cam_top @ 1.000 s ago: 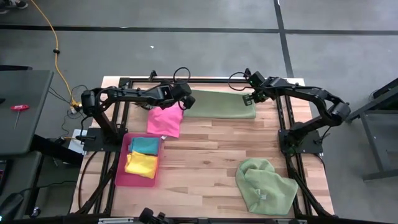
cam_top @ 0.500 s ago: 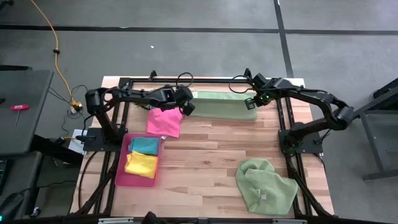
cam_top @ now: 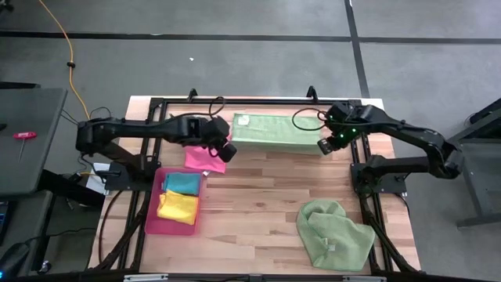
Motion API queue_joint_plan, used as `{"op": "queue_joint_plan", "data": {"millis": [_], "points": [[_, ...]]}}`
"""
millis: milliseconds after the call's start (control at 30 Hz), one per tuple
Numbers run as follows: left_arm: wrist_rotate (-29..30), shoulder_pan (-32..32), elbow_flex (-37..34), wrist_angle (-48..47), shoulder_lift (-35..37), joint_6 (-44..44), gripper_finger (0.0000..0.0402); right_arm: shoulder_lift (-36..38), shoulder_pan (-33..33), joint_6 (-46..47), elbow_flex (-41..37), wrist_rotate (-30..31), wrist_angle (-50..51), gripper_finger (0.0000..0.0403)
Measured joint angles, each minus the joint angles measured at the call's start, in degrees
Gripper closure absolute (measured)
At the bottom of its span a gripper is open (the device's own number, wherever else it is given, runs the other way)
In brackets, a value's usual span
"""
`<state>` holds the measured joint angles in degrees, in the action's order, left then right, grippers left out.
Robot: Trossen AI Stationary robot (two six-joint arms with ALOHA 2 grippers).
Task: Fold microfiber towels
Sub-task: Fold the top green microfiber towel
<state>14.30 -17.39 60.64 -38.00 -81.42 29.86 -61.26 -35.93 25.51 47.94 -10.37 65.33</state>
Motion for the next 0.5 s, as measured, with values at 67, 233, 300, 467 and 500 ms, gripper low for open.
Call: {"op": "queue_joint_plan", "data": {"millis": [67, 233, 300, 467, 500], "points": [[-0.22, 0.71, 0.0, -1.34, 0.47, 1.14, 0.0401, -0.36, 0.6, -0.27, 0.0, -0.21, -0.13, 0.0403], [-6.26, 1.29, -0.01, -2.89, -1.95, 2.32, 0.0401, -3.13, 0.81, -1.64, -0.02, -3.65, 0.21, 0.0403], [-10.12, 1.82, -0.09, -3.88, -3.7, 2.92, 0.0401, -4.08, 1.05, -2.58, -0.02, -5.9, 0.33, 0.0403], [-11.67, 3.38, -0.07, -4.26, -6.25, 1.26, 0.0401, -4.75, 0.78, -4.83, -0.02, -7.0, 0.81, 0.0403], [-10.12, 3.22, -0.07, -4.18, -6.28, 1.2, 0.0401, -4.73, 0.28, -4.93, -0.02, -6.97, 0.45, 0.0403]]}}
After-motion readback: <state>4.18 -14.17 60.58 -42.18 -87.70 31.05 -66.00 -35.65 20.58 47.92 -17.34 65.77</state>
